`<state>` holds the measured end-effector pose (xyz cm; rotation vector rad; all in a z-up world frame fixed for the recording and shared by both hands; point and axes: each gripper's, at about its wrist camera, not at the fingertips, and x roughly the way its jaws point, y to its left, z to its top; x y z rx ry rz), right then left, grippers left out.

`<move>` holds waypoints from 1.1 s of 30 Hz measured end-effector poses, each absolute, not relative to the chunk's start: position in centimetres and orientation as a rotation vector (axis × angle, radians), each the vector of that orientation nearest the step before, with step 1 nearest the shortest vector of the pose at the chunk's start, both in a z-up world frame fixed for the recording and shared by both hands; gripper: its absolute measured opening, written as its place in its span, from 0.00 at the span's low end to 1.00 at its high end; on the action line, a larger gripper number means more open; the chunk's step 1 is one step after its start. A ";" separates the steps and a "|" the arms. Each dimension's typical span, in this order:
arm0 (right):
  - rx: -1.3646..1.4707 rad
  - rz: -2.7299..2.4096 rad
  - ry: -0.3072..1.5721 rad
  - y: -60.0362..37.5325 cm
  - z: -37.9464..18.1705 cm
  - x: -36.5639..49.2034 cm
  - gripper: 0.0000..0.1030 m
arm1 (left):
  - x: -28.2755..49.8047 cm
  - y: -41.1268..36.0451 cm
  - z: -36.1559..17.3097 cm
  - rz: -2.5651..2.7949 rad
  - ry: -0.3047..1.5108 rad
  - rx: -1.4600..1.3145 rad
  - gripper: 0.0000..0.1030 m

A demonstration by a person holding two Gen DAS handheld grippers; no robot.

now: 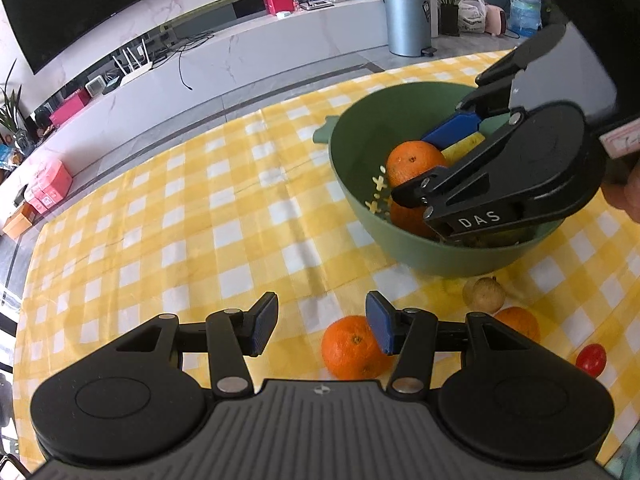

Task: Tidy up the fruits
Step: 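Open both grippers to drop the mandarins into the colander, then move the left gripper to a mandarin on the cloth while the right gripper approaches another mandarin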

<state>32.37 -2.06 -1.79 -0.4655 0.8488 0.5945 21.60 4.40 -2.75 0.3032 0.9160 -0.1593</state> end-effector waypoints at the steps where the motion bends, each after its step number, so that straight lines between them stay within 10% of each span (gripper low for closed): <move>1: -0.462 0.607 0.853 -2.0 -1.8 32.3 0.43 | 21.6 4.5 -2.9 -0.159 0.919 0.302 0.58; 33: -0.332 0.558 0.791 -4.6 2.5 24.9 0.56 | 19.5 4.7 -0.5 -0.263 0.914 0.234 0.58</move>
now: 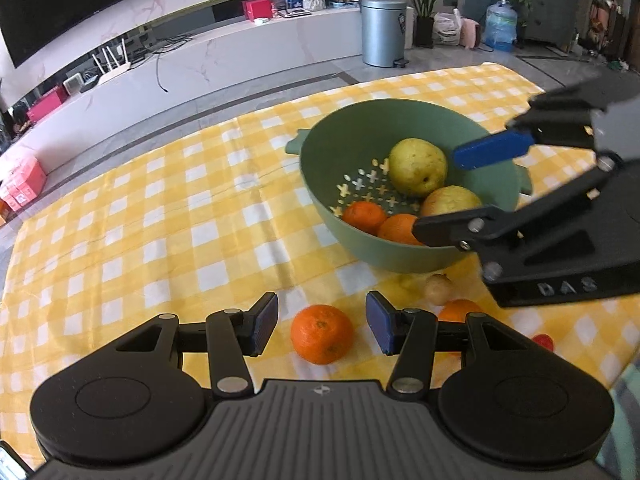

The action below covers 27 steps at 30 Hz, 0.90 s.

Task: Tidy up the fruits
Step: 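Move the left gripper to a mandarin on the cloth while the right gripper approaches another mandarin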

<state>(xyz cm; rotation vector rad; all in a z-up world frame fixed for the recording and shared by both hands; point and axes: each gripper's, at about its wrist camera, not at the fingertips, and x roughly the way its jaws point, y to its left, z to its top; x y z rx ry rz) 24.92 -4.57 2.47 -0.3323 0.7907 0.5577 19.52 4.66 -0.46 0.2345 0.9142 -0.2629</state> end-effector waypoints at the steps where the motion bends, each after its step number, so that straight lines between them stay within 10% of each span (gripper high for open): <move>1: -0.320 0.555 0.782 -4.9 2.5 24.3 0.56 | 19.3 4.6 -0.5 -0.269 0.913 0.238 0.58; 27: 0.078 0.392 0.869 -8.0 -5.7 19.1 0.51 | 18.9 7.1 -5.5 -0.253 0.901 0.065 0.58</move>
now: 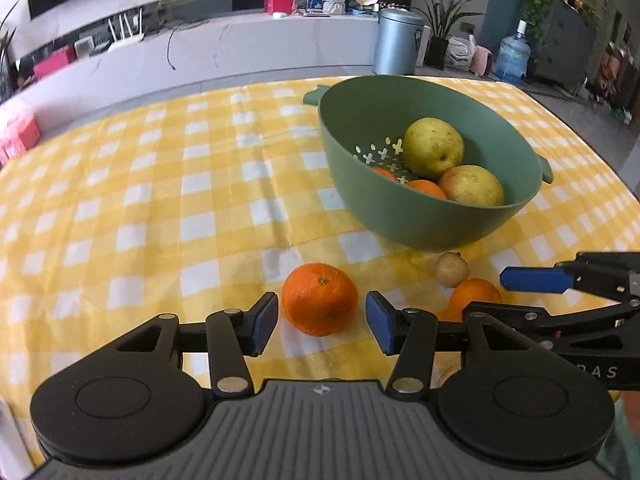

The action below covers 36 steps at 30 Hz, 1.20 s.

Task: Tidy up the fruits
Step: 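Move the left gripper to a mandarin on the cloth while the right gripper approaches another mandarin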

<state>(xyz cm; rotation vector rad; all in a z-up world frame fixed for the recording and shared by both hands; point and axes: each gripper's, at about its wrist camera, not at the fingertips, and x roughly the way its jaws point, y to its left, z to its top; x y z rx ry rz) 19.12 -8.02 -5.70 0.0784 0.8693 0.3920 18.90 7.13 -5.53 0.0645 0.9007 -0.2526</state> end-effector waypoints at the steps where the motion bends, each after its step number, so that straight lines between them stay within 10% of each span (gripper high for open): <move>1: 0.105 0.392 0.877 -8.2 -6.0 19.3 0.51 | 18.9 7.0 -5.7 -0.247 0.897 0.071 0.58; 36: 0.020 0.468 0.873 -6.4 -6.7 18.7 0.41 | 19.9 5.5 -7.7 -0.218 0.944 0.138 0.50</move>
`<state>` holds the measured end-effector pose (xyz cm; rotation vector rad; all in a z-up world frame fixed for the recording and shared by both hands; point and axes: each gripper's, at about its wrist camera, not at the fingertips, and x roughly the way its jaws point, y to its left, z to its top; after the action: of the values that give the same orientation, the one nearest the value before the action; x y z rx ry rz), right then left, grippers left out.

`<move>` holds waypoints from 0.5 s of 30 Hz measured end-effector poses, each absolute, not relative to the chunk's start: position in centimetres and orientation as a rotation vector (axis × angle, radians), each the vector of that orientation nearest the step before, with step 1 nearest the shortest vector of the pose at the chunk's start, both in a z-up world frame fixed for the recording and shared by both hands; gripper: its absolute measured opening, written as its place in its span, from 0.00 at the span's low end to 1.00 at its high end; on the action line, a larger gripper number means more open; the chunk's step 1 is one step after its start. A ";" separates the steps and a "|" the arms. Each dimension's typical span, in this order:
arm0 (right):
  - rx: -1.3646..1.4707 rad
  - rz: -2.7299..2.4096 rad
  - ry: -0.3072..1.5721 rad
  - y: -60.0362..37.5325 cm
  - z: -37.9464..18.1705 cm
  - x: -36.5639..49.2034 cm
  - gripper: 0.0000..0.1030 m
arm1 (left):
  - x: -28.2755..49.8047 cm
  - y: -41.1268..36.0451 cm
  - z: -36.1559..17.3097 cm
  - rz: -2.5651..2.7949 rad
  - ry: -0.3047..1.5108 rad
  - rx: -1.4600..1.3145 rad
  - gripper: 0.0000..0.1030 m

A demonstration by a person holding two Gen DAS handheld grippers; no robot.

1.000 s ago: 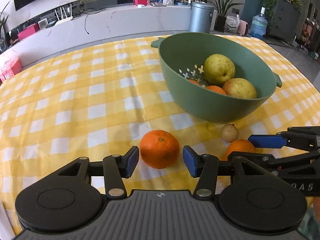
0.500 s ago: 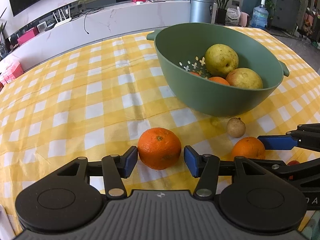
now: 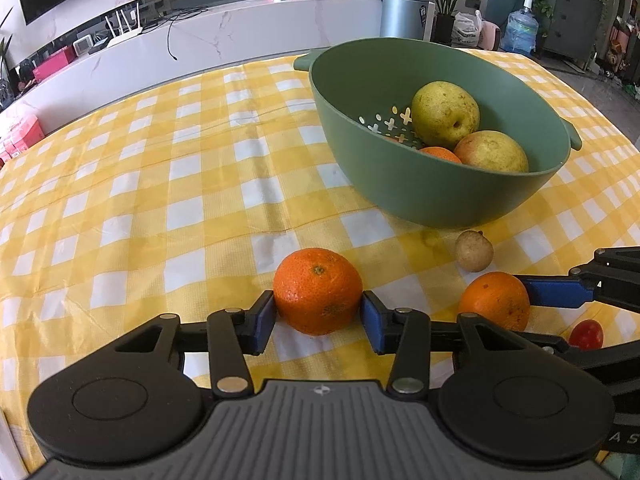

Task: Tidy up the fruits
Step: 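Move the left gripper to a mandarin on the cloth while the right gripper approaches another mandarin, then close the left gripper on its mandarin while the right gripper grasps another mandarin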

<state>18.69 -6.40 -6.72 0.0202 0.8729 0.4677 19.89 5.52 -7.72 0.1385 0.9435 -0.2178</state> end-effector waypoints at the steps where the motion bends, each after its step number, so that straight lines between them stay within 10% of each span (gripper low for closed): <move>1: 0.015 0.468 0.871 -6.4 -6.7 18.7 0.41 | 19.9 5.5 -7.7 -0.217 0.943 0.140 0.50; 15: -0.004 0.460 0.866 -6.4 -6.5 18.4 0.41 | 18.9 5.7 -6.1 -0.228 0.913 0.113 0.48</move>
<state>18.43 -6.45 -6.48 -0.0042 0.8656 0.4603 18.86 5.73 -6.05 0.1128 0.9127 -0.2281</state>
